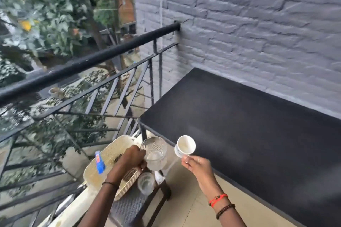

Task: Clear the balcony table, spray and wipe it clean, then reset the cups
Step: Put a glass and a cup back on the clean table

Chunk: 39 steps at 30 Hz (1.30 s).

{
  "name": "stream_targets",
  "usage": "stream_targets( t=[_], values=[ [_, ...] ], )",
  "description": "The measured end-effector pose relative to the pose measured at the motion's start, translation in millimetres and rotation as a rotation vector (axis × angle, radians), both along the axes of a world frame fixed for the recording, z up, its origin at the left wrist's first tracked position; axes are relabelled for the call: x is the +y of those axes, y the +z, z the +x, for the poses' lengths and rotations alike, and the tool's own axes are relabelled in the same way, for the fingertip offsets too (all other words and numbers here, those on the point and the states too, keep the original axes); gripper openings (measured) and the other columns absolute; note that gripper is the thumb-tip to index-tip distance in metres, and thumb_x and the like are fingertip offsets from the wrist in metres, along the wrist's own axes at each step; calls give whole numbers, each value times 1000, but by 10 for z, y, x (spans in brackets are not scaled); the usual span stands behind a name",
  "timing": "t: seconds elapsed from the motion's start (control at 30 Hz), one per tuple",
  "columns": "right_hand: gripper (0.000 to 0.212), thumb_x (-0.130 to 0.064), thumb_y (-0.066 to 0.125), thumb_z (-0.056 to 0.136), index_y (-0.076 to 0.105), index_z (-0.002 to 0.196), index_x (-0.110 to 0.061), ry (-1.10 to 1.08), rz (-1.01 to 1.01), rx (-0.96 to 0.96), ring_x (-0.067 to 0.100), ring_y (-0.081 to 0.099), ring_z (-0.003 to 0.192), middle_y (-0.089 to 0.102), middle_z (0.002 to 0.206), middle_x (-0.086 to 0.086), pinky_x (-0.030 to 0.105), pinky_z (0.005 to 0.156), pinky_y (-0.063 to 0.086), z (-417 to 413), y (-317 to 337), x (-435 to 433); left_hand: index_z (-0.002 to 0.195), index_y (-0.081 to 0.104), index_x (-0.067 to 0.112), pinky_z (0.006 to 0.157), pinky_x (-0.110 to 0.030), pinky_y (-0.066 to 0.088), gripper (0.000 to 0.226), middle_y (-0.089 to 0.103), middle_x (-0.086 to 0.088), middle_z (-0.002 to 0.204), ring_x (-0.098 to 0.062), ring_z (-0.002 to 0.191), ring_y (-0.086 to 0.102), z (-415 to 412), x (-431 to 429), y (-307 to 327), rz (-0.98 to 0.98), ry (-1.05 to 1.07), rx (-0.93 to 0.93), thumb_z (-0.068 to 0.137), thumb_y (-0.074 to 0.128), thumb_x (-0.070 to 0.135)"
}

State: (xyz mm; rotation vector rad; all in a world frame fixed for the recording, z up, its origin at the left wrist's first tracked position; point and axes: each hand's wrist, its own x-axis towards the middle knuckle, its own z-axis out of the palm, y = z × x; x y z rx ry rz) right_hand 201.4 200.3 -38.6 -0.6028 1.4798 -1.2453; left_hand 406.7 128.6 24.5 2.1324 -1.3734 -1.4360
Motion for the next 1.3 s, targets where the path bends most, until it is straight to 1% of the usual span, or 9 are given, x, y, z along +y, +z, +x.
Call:
stream_targets(
  t=[0.17, 0.37, 0.5, 0.7, 0.87, 1.0, 1.07, 1.2, 1.3],
  values=[
    [15, -2, 63, 86, 70, 73, -2, -180, -35, 6, 25, 69, 79, 71, 78, 15, 30, 85, 55, -826, 311, 43, 72, 54, 1, 41, -22, 50, 33, 54, 2, 32, -9, 31, 55, -765, -301, 224, -112, -253, 25, 100, 41, 14],
    [11, 3, 62, 85, 68, 76, 6, -359, -83, 13, 27, 66, 83, 68, 83, 21, 30, 84, 56, -1933, 468, 164, 50, 53, 3, 38, -18, 43, 44, 56, 0, 35, -12, 31, 56, -1861, -559, 258, -125, -530, 42, 90, 37, 0],
    [12, 4, 62, 85, 67, 81, 14, -433, -46, 42, 27, 66, 86, 67, 89, 24, 14, 63, 55, -2647, 459, 222, 52, 54, 0, 43, -22, 48, 42, 56, -2, 37, -17, 31, 55, -2599, -762, 179, -96, -569, 71, 91, 39, 5],
    [16, 2, 65, 83, 64, 77, 17, -506, 25, 65, 26, 63, 78, 61, 80, 19, 12, 55, 52, -3625, 237, 176, 58, 55, -3, 42, -22, 50, 38, 57, -2, 37, -18, 32, 56, -3674, -1118, -10, -91, -557, 98, 92, 41, 6],
    [16, 0, 67, 79, 65, 70, 13, -527, 117, 93, 23, 67, 75, 62, 74, 14, 24, 68, 58, -4106, 29, 57, 65, 55, -5, 42, -24, 52, 30, 59, -6, 41, -19, 31, 54, -4268, -1354, -182, -97, -524, 109, 90, 41, 4],
    [16, -3, 69, 77, 67, 61, -2, -581, 188, 105, 17, 70, 69, 66, 72, 6, 20, 65, 55, -4417, -83, -44, 65, 55, -6, 42, -24, 53, 30, 60, -9, 45, -19, 31, 55, -4604, -1511, -300, -71, -506, 103, 89, 39, 4],
    [16, -3, 69, 78, 67, 62, -2, -591, 197, 98, 16, 70, 70, 68, 75, 6, 25, 74, 57, -4543, -124, -109, 65, 56, -6, 43, -24, 53, 31, 60, -8, 43, -18, 31, 55, -4742, -1601, -362, -63, -501, 97, 89, 39, 4],
    [17, -3, 69, 77, 66, 61, -3, -610, 201, 88, 17, 69, 73, 68, 80, 8, 22, 72, 57, -4718, -203, -250, 66, 54, -7, 38, -22, 51, 30, 58, -7, 41, -15, 28, 54, -4922, -1737, -411, -49, -501, 85, 90, 39, 3],
    [13, -6, 70, 78, 68, 68, 2, -599, 219, 82, 16, 70, 74, 70, 83, 8, 31, 84, 56, -4771, -284, -342, 66, 54, -6, 39, -21, 51, 29, 58, -6, 40, -16, 29, 54, -5009, -1823, -459, -27, -508, 89, 90, 39, 4]
  ],
)
